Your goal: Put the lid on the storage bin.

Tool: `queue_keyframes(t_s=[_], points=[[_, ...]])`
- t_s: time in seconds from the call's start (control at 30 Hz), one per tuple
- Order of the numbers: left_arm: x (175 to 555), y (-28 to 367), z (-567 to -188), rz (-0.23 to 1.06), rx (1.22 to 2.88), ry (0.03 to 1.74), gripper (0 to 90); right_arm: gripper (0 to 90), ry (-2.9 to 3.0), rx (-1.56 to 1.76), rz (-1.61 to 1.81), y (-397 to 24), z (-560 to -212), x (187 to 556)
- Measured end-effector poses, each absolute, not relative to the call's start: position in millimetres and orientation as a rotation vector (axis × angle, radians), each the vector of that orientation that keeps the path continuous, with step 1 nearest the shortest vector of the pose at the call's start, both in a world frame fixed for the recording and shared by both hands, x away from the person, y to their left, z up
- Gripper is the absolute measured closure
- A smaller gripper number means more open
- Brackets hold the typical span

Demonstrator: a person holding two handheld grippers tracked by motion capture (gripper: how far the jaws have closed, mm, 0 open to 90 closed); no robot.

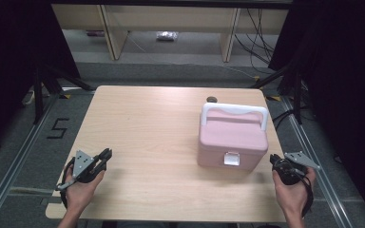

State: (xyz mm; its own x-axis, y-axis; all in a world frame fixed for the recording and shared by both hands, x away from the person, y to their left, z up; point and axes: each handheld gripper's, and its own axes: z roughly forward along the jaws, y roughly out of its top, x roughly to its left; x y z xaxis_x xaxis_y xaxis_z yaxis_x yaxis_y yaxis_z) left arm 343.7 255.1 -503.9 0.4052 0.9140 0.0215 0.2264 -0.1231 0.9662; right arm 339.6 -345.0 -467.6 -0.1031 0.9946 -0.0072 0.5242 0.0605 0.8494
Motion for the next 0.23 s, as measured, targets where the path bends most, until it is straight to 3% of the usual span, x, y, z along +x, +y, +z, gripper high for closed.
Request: queue_keyframes(t_s=[0.23], points=[[344.2,254.8,-506.5,0.82,1.596,1.027,80.0,74.9,1.688,1.587,0.964,-342.6,-469.4,337.3]])
